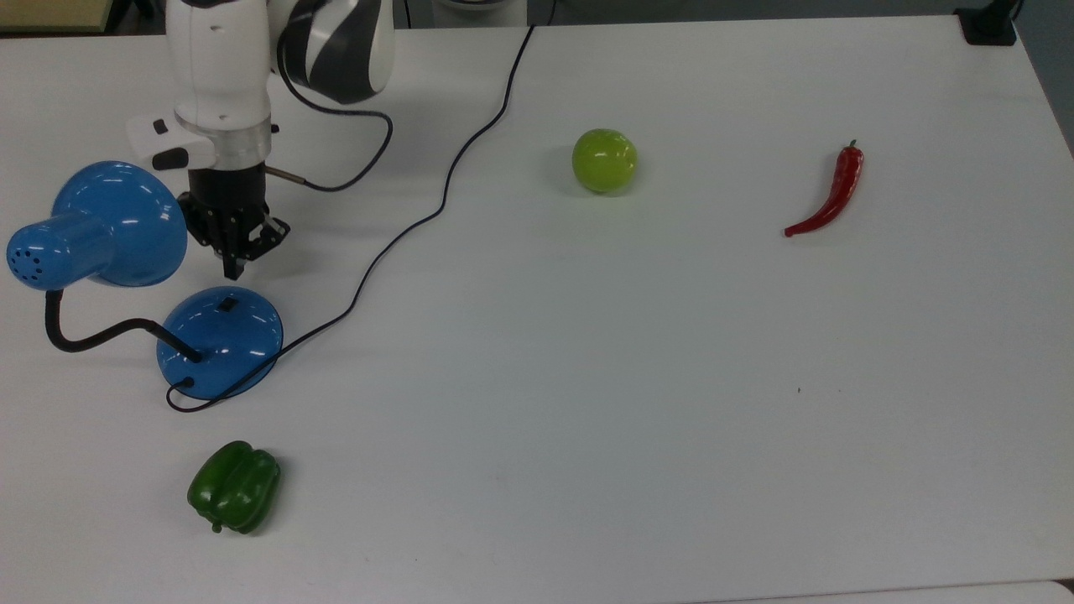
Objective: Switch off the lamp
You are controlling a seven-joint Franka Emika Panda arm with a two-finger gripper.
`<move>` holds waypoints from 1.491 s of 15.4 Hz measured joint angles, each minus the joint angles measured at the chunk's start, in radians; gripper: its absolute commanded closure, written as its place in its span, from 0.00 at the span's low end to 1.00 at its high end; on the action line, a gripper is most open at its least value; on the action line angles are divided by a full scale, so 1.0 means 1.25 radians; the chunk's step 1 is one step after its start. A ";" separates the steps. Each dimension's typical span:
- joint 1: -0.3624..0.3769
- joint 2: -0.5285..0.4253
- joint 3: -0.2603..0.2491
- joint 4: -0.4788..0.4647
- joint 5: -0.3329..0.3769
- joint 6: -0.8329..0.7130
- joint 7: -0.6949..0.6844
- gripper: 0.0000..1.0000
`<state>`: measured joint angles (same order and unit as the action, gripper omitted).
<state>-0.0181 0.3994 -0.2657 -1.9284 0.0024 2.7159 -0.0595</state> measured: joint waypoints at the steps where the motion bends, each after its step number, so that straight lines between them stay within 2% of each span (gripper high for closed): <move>1: 0.000 -0.026 0.000 0.000 0.000 -0.057 -0.017 0.93; 2: 0.000 -0.055 0.000 0.000 -0.001 -0.122 -0.037 0.68; 3: 0.002 -0.086 0.001 0.001 -0.001 -0.198 -0.054 0.50; 4: 0.005 -0.110 0.001 0.002 -0.001 -0.257 -0.064 0.37; 5: 0.010 -0.147 0.001 0.003 -0.001 -0.339 -0.074 0.07; 6: 0.014 -0.176 0.001 0.003 -0.001 -0.389 -0.077 0.00; 12: 0.046 -0.343 0.002 0.022 0.000 -0.648 -0.071 0.00; 17: 0.078 -0.402 0.007 0.140 0.004 -0.800 0.042 0.00; 20: 0.092 -0.402 0.039 0.200 0.041 -0.825 0.127 0.00; 23: 0.092 -0.398 0.099 0.228 0.062 -0.838 0.151 0.00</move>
<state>0.0968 -0.0981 -0.1424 -1.6436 0.0793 1.6683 0.1286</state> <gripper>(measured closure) 0.000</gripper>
